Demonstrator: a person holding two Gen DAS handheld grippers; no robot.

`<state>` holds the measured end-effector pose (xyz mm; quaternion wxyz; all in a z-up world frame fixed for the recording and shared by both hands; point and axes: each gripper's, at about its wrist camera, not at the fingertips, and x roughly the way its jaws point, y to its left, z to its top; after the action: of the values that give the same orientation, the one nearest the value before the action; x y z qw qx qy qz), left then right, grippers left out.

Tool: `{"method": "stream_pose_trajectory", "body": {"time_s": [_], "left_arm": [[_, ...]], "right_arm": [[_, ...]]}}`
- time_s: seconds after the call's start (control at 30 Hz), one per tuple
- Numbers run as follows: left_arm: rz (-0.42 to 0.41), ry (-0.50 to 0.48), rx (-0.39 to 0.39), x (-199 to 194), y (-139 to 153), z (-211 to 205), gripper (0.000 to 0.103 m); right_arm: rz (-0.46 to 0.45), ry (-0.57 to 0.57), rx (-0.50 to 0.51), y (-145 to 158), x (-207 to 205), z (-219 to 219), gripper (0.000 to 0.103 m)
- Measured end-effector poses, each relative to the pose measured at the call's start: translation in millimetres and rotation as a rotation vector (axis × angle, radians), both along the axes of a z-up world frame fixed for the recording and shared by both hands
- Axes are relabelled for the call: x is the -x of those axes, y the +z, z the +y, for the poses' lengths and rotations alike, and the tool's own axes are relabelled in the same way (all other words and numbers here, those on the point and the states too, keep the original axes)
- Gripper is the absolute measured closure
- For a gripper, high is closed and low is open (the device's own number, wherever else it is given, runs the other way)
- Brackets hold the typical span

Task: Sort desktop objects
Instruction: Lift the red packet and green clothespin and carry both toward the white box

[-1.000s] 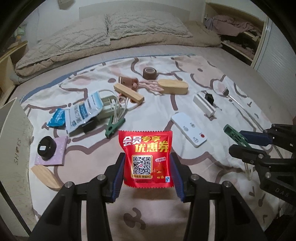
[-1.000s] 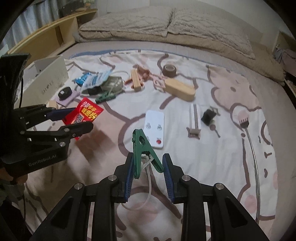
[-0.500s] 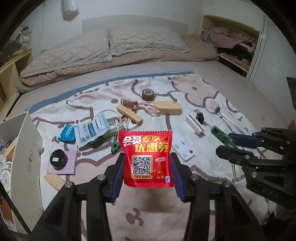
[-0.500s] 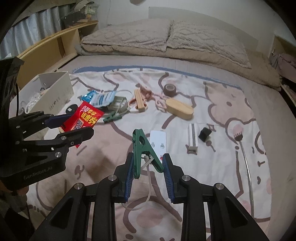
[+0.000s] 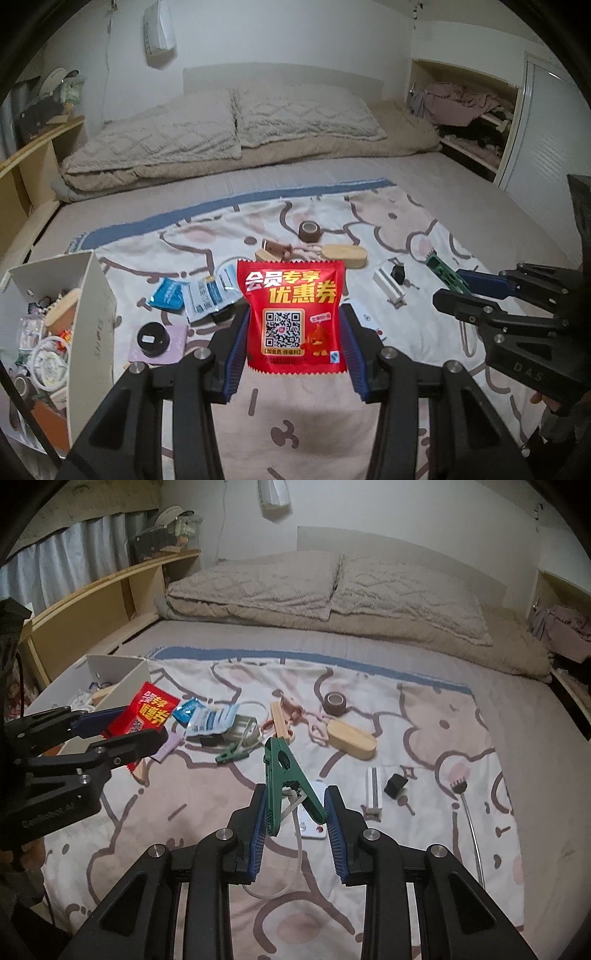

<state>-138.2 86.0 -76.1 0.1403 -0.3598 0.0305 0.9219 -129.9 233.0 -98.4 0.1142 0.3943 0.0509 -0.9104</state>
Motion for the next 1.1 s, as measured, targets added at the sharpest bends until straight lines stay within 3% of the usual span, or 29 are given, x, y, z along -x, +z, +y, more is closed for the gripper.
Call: {"method": "stream_pose_trajectory", "body": {"time_s": [0.4, 0.77, 1.1], "left_arm": [[0.072, 0.016, -0.007, -20.4, 37.2, -5.9, 0.057], [0.087, 0.046, 0.019, -30.8, 41.8, -24.2, 0.056], [0.102, 0.123, -0.047, -18.5, 54.9, -51.6, 0.056]], "right_arm": [[0.071, -0.002, 0.009, 28.7, -7.0, -5.2, 0.072], [0.129, -0.061, 0.024, 41.6, -7.6, -9.2, 0.072], [0.152, -0.045, 0.037, 46.8, 0.0, -26.3, 0.072]]}}
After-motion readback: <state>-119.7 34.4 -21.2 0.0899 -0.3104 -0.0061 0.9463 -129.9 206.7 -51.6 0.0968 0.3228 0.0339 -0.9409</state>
